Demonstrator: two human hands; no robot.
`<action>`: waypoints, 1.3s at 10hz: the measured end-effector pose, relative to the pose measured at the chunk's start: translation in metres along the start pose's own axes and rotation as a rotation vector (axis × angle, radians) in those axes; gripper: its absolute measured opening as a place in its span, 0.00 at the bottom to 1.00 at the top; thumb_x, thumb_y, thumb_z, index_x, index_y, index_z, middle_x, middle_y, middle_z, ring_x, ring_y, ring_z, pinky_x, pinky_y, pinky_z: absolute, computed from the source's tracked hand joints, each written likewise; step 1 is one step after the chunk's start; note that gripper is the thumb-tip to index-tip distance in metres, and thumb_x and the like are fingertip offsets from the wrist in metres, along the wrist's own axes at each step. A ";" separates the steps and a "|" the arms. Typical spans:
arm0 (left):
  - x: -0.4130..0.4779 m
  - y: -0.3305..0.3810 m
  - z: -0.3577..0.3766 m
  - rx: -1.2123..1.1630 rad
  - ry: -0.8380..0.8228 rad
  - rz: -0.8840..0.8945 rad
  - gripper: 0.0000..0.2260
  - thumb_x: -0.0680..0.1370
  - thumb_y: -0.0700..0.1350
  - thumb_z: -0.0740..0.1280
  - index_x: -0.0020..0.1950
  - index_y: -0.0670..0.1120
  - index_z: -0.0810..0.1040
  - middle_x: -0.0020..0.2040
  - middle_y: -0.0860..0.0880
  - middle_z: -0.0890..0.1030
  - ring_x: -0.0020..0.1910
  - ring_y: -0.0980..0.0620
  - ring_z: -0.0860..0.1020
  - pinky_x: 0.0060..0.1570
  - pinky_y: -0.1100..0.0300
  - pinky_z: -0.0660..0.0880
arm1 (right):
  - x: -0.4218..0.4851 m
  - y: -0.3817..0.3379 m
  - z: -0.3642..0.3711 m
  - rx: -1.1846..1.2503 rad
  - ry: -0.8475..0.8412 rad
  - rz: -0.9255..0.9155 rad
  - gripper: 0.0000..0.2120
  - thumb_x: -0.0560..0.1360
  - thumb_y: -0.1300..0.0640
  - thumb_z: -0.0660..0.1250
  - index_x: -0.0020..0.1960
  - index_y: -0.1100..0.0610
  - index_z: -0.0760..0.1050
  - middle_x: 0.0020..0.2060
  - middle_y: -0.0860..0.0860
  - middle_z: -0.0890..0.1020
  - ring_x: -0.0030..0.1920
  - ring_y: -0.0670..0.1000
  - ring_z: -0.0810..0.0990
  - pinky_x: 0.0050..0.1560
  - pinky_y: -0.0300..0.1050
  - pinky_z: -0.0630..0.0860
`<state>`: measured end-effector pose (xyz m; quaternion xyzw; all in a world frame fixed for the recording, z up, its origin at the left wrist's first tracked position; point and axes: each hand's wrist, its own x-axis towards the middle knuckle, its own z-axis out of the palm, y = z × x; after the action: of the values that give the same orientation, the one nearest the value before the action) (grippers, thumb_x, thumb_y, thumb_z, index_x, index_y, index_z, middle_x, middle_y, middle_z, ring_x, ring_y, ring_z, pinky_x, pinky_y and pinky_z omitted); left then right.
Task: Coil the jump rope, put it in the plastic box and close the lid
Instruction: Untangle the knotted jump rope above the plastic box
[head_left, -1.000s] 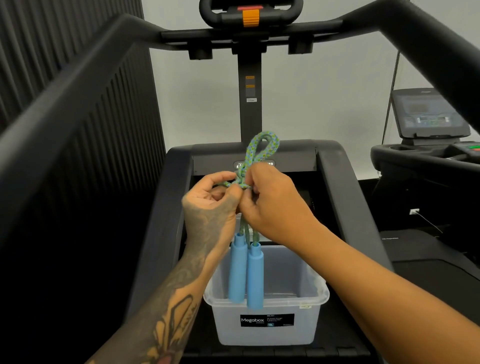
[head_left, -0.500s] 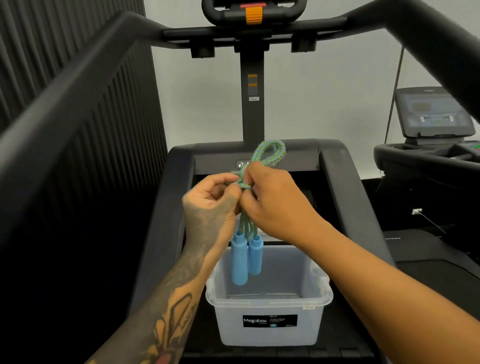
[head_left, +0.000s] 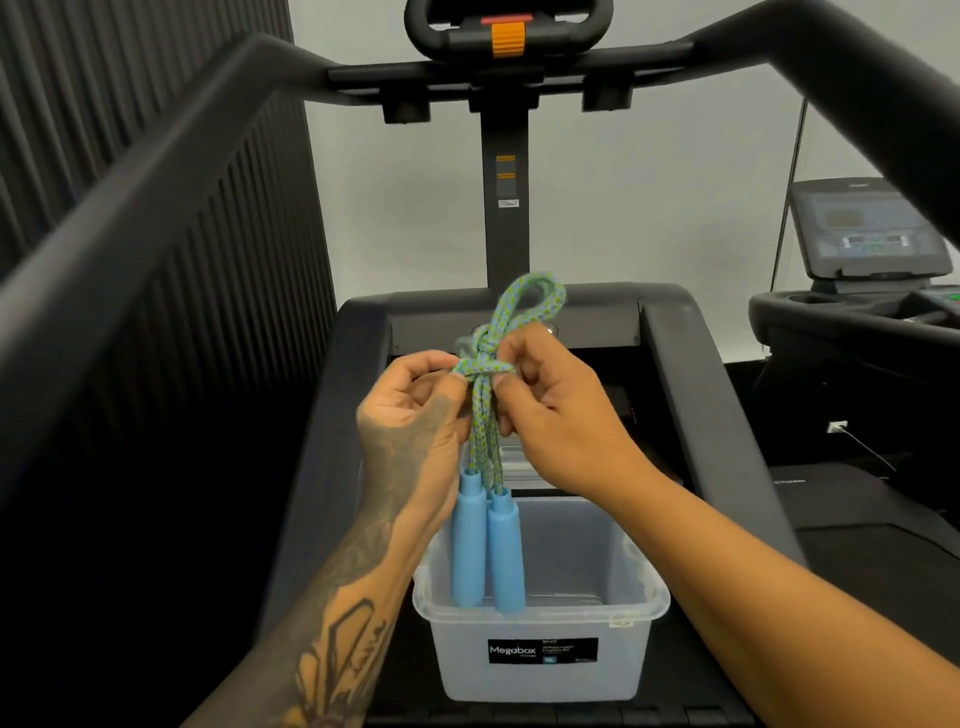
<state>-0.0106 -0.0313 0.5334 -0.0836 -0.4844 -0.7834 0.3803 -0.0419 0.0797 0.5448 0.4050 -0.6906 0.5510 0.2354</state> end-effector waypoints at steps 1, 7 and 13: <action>0.001 0.002 0.001 0.021 -0.023 0.029 0.15 0.74 0.28 0.64 0.39 0.48 0.81 0.36 0.40 0.81 0.37 0.40 0.76 0.34 0.54 0.76 | 0.000 0.001 -0.001 -0.003 -0.035 0.004 0.08 0.77 0.67 0.59 0.43 0.56 0.71 0.31 0.61 0.74 0.30 0.60 0.70 0.32 0.53 0.72; -0.004 0.012 0.006 0.388 -0.107 0.137 0.17 0.68 0.57 0.64 0.45 0.45 0.78 0.43 0.43 0.80 0.43 0.49 0.76 0.50 0.45 0.76 | 0.003 -0.008 0.004 -0.097 0.060 -0.027 0.09 0.77 0.57 0.65 0.40 0.61 0.72 0.30 0.59 0.76 0.30 0.58 0.72 0.33 0.54 0.73; 0.014 0.021 -0.003 0.141 -0.377 -0.124 0.18 0.80 0.48 0.59 0.56 0.31 0.72 0.32 0.50 0.70 0.37 0.47 0.78 0.56 0.44 0.73 | 0.009 -0.015 -0.024 0.200 0.293 0.187 0.16 0.69 0.44 0.63 0.37 0.57 0.75 0.38 0.55 0.79 0.39 0.45 0.74 0.39 0.36 0.70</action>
<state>-0.0052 -0.0463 0.5531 -0.1718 -0.6048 -0.7400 0.2389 -0.0378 0.0993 0.5667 0.2758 -0.6254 0.6894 0.2397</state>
